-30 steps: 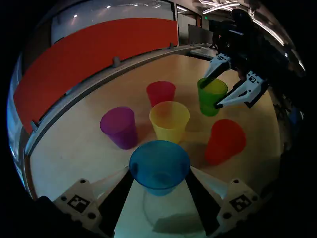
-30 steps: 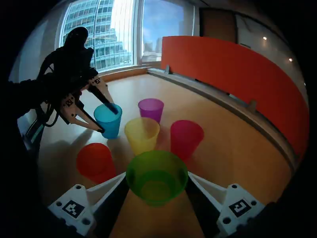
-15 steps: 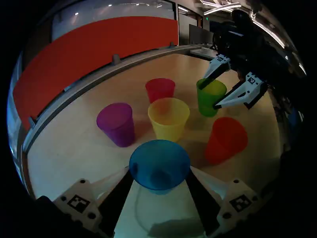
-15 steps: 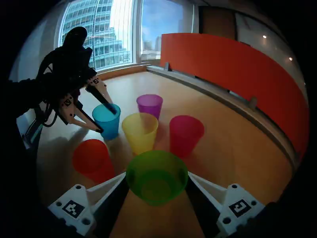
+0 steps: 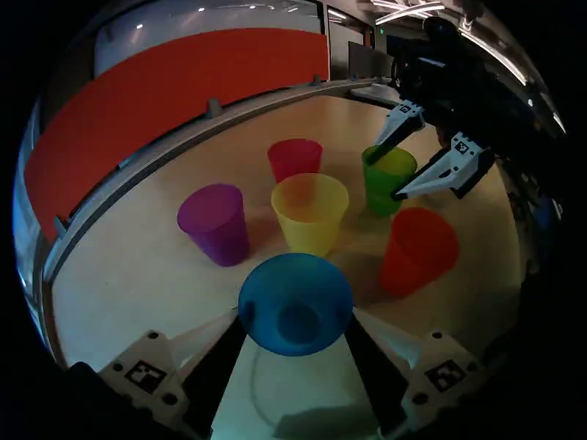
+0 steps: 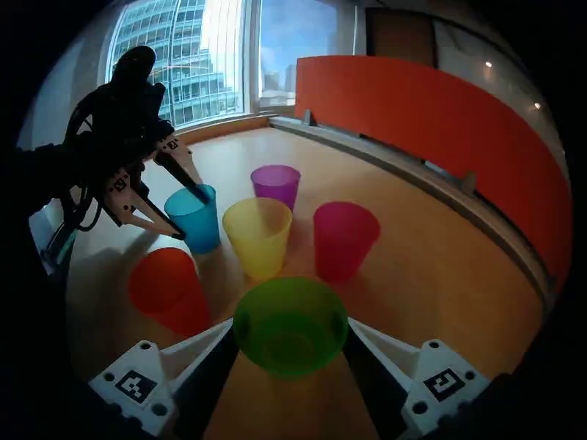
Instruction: Pour water
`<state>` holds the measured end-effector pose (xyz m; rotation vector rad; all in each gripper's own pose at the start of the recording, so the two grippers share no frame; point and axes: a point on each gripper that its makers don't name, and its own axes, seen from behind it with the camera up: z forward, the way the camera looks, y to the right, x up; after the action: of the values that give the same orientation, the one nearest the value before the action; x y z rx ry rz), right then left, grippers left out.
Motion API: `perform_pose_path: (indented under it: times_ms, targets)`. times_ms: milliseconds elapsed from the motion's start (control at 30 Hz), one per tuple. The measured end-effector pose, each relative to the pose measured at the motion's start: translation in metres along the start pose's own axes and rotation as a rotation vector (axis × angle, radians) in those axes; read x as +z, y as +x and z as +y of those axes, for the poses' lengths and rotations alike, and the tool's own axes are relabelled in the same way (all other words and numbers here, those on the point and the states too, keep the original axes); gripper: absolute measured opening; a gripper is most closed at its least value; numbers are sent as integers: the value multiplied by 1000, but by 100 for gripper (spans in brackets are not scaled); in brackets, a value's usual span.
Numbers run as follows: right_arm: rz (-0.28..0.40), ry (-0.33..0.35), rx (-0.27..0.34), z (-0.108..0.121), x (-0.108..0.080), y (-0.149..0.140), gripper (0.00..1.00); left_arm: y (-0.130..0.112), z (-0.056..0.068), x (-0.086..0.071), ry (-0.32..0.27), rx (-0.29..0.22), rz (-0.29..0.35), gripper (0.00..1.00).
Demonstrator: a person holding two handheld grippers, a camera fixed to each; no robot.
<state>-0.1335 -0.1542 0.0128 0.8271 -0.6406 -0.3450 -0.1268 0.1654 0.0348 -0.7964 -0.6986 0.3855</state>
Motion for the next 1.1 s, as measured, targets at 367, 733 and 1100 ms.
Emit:
perform_pose_path:
  times_ms: [367, 733, 1100]
  targets:
    - [3, -1, 10, -2, 2, -3, 91, -5, -2, 2, 29, 40, -20, 86]
    - [5, -7, 3, -3, 0, -7, 91, -17, 0, 1, 41, 52, -45, 86]
    - [11, -16, 4, -3, -1, -9, 92, -23, -2, -4, 57, 32, -44, 86]
